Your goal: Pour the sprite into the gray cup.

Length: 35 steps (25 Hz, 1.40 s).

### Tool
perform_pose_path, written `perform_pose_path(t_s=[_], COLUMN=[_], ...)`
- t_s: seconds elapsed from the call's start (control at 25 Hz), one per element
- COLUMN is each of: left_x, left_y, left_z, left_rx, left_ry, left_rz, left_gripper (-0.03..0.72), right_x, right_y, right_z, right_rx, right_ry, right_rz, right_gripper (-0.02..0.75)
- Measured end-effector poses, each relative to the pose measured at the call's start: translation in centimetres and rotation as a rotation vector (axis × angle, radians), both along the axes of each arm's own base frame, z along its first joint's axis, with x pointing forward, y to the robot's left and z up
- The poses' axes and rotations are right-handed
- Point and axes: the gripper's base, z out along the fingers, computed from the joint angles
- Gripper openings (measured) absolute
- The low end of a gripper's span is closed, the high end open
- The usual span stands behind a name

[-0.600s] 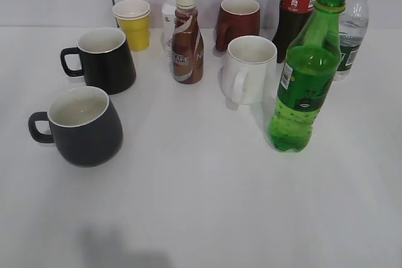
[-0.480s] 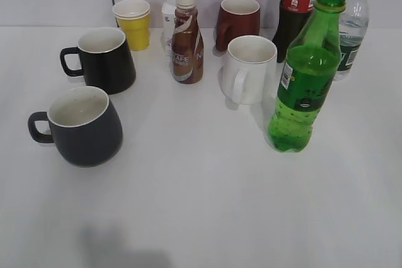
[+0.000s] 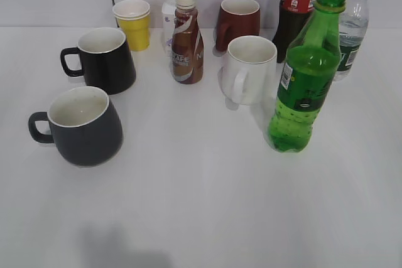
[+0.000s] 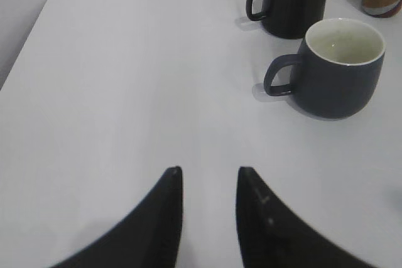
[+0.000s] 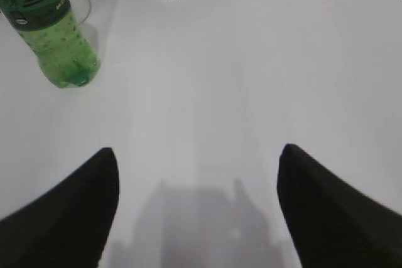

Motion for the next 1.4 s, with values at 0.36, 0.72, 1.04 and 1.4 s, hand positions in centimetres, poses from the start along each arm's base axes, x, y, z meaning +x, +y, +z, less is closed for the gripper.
perform_pose_path(t_s=[0.36,0.72,1.04,1.4], left_x=[0.0,0.0,3.2,11.2], left_y=[0.0,0.0,-0.5,-0.5], left_z=[0.0,0.0,4.7,5.5], left_rx=[0.0,0.0,-0.087,-0.096], left_ry=[0.0,0.0,-0.426,-0.695], left_rz=[0.0,0.0,-0.03,0.004], left_gripper=[0.235,0.233,0.233,0.235], right_x=[0.0,0.0,0.0,0.0], right_y=[0.0,0.0,0.0,0.0], right_z=[0.0,0.0,0.0,0.0], right_rx=[0.0,0.0,0.0,0.0], right_ry=[0.0,0.0,0.0,0.0], right_rz=[0.0,0.0,0.0,0.0], right_gripper=[0.588,0.588,0.588,0.588])
